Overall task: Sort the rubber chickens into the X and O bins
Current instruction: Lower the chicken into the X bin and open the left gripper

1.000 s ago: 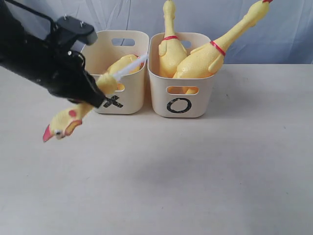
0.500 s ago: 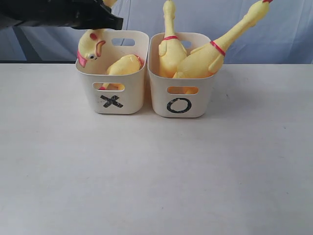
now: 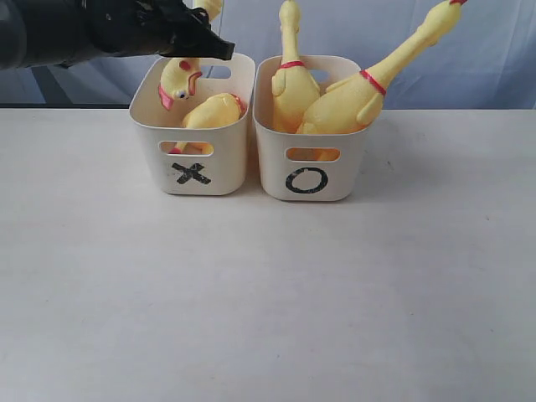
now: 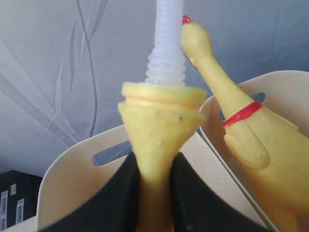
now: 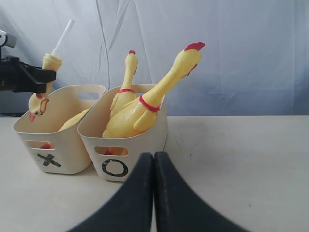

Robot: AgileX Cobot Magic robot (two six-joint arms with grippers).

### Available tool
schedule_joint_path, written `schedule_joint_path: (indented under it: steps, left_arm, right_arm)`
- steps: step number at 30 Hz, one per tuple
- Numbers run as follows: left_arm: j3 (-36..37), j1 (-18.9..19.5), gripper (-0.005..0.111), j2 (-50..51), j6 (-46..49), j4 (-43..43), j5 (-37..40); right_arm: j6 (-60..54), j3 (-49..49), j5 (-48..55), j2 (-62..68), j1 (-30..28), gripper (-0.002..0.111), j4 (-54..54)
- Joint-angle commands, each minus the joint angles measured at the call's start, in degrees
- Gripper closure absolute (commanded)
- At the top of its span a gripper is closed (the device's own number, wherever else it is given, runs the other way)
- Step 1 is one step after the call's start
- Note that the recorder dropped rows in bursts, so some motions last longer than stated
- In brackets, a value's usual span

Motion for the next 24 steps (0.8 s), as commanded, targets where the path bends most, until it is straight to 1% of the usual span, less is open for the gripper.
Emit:
schedule_joint_path:
  steps: [1,10,17,21,24]
  left_arm:
    - [-1.65,1.17,0.107,1.89,-0.03,0.34,-0.43]
    - [-1.65,3.95,0.107,4.79,-0.12,-0.04,1.87]
    - [-1.65,3.94,0.106,6.26,-0.12,-0.04,3.86]
    - [-1.65,3.94,0.096,6.35,-0.12,-0.57,3.98]
    - [-1.65,3.94,0.083,6.35,-0.12,-0.57,3.98]
  right_arm:
    - [-0.28,0.41,0.0,-0.23,-0.21,0.108,0.25]
    - [-0.28,0.41,0.0,-0.23,-0.21,0.108,0.98]
    - [-0.28,0.41,0.11,-0.23,-0.21,0.108,1.0]
    - [-0.28,0.41,0.11,-0.23,-0.21,0.108,1.12]
    - [-0.28,0.41,0.11,-0.23,-0.21,0.108,1.12]
